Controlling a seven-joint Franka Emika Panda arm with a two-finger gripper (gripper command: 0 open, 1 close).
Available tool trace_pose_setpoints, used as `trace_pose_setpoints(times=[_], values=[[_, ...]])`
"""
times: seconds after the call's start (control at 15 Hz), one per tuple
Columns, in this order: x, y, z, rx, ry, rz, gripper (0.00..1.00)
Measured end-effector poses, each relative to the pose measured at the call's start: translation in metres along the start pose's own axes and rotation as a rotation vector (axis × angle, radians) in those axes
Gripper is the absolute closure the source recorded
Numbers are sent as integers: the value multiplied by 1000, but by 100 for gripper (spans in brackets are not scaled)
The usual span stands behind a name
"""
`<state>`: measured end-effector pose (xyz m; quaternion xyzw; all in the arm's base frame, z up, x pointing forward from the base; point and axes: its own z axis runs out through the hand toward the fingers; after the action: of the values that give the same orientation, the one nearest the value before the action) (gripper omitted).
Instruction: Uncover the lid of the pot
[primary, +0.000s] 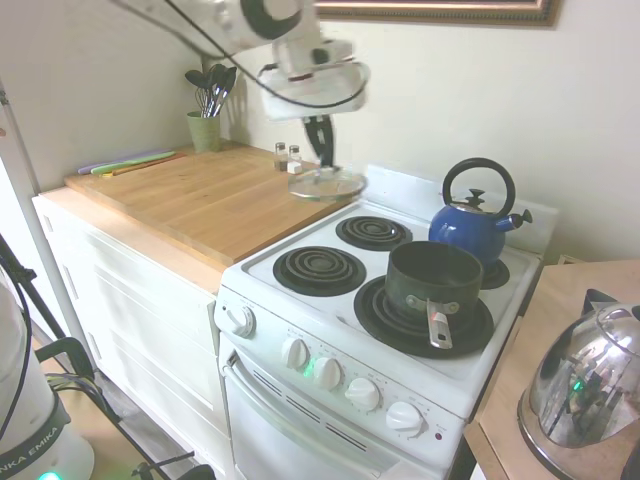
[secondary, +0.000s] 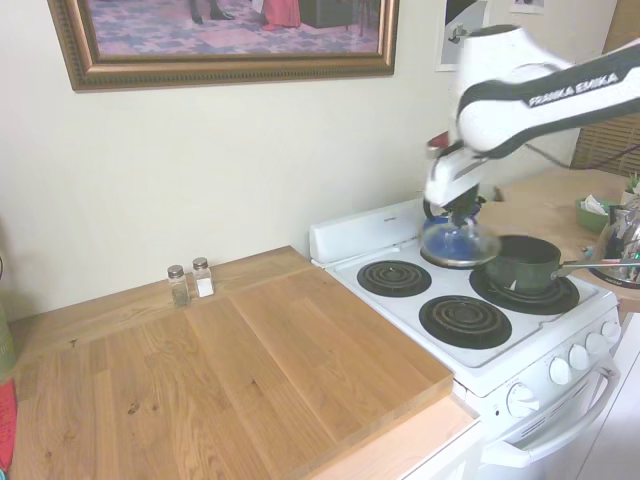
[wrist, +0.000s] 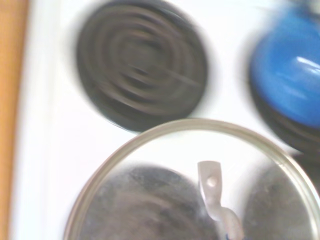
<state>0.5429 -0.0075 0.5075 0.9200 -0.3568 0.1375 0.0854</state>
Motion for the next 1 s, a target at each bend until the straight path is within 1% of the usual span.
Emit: trace_pose_setpoints(times=[0.13, 0.2, 0.47, 0.53, 0.73, 0.8, 0.87, 1.0], values=[[-35, -56, 24, -12, -21, 8, 100], [-45, -79, 36, -17, -27, 12, 100], [-68, -159, 97, -61, -37, 24, 100], [-72, -175, 101, -73, -18, 21, 100], [-93, -209, 96, -97, 17, 17, 100], [-95, -216, 95, -112, 18, 21, 0], [-94, -218, 95, -129, 12, 28, 0], [-88, -219, 96, -133, -5, 49, 0]])
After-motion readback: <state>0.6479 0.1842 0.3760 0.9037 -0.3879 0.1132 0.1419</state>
